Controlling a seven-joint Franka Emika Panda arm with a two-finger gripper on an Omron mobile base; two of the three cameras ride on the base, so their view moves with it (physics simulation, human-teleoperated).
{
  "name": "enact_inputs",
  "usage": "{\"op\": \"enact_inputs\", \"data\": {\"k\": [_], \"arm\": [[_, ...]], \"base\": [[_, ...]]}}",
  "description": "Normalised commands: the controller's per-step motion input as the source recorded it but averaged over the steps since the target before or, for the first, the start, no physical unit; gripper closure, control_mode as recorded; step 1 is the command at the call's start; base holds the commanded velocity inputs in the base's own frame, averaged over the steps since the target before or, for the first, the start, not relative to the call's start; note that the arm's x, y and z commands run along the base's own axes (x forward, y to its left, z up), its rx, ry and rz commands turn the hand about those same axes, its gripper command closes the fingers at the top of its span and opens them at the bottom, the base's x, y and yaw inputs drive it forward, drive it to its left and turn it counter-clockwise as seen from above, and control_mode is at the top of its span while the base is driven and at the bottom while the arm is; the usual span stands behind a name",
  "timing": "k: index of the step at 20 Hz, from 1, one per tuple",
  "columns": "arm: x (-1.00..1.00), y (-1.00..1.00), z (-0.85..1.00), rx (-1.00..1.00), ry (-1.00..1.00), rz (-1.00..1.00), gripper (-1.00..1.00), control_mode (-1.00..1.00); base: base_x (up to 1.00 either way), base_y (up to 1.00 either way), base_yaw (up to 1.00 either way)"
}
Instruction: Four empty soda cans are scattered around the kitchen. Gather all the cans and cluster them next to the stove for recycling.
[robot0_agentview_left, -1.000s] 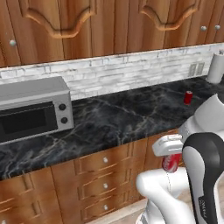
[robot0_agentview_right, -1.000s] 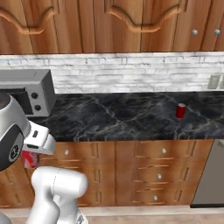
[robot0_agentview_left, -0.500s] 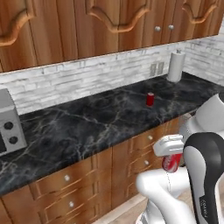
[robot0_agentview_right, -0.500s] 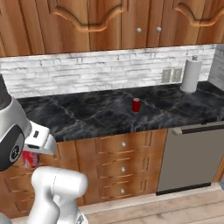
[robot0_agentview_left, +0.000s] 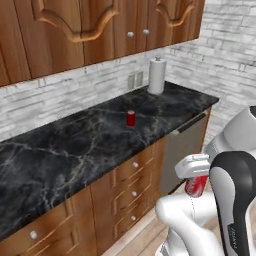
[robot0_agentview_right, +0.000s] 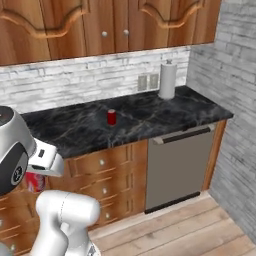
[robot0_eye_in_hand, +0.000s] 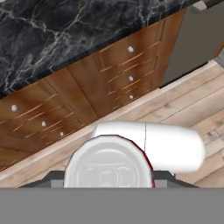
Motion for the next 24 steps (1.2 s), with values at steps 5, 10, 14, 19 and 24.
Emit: {"op": "enact_inputs", "data": {"k": [5,10,14,19,24], "arm": [[0.0,0.0,0.0,0.0,0.0,0.0,1.0,1.0],[0.0,0.0,0.0,0.0,0.0,0.0,1.0,1.0],[0.0,0.0,0.0,0.0,0.0,0.0,1.0,1.0],[0.0,0.0,0.0,0.0,0.0,0.0,1.0,1.0],[0.0,0.0,0.0,0.0,0.0,0.0,1.0,1.0]], "base": [[-0.13,-0.59,-0.39],[-0.13,-0.58,-0.38],[-0.16,-0.58,-0.39],[-0.1,-0.55,-0.42],[-0.01,-0.52,-0.44]]}}
